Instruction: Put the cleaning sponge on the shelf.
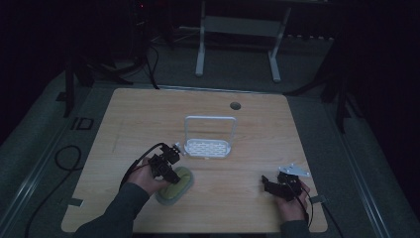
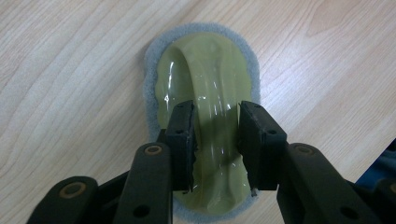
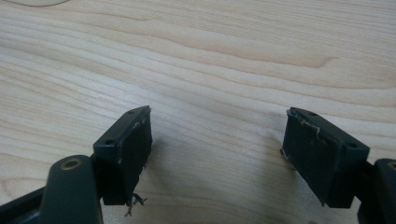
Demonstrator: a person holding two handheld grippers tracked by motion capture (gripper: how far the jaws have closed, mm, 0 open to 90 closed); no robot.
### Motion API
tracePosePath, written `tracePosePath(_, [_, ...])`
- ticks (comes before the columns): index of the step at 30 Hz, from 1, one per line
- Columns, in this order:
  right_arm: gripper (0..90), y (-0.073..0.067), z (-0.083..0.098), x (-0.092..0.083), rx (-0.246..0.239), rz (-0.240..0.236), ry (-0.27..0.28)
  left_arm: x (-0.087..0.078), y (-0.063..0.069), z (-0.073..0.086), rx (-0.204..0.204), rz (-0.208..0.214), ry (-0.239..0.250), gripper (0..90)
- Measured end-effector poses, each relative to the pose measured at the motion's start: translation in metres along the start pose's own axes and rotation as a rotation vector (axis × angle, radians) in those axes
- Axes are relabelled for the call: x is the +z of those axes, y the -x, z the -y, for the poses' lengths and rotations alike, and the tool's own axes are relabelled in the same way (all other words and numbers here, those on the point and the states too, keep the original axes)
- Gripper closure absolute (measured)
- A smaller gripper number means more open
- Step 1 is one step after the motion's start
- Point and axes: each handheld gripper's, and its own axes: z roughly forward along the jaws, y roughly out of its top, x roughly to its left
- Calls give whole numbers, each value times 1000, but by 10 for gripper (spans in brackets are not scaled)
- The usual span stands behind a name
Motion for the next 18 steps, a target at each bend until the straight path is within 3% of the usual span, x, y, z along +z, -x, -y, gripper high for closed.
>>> tracePosePath(10, [235, 0, 0, 0, -1, -1, 0, 2, -3, -7, 2, 26, -56, 687])
tracePosePath(18, [235, 0, 0, 0, -2, -1, 0, 7, -3, -10, -3, 17, -96, 681])
